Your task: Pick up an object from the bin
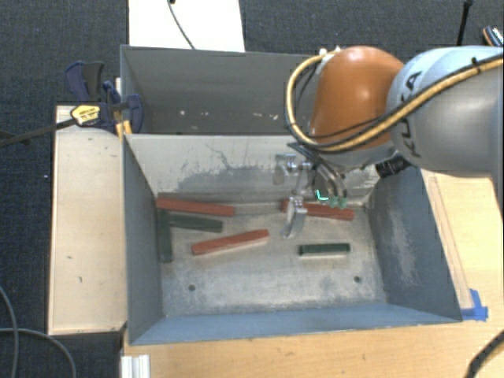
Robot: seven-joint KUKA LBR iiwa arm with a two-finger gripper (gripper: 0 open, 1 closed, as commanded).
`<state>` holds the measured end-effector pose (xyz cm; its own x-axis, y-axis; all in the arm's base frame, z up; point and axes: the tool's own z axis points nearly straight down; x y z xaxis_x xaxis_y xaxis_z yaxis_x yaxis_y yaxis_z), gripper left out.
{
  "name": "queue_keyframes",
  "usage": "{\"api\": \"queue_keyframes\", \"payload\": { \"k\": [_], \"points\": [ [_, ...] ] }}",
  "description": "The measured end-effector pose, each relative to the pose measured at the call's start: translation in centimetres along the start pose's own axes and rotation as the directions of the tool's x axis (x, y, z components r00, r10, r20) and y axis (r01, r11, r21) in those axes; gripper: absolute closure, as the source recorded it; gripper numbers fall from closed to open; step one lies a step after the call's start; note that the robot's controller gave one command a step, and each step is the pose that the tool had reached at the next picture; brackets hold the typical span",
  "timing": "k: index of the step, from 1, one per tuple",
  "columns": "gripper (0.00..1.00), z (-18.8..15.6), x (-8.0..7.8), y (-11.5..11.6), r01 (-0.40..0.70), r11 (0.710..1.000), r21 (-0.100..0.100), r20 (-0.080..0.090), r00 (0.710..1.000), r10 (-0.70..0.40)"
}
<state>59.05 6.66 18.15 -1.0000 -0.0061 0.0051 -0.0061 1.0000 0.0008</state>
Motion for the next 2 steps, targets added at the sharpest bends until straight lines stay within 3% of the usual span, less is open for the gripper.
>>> {"api": "queue_keyframes", "payload": {
  "k": [1, 2],
  "points": [
    [0.0, 11.58, 1.26, 4.78, 0.006, 1.0, -0.001, -0.001, 1.0, -0.006],
    [1.0, 11.09, 0.98, 4.59, 0.0, 1.0, -0.001, 0.008, 1.0, 0.0]
  ]
}}
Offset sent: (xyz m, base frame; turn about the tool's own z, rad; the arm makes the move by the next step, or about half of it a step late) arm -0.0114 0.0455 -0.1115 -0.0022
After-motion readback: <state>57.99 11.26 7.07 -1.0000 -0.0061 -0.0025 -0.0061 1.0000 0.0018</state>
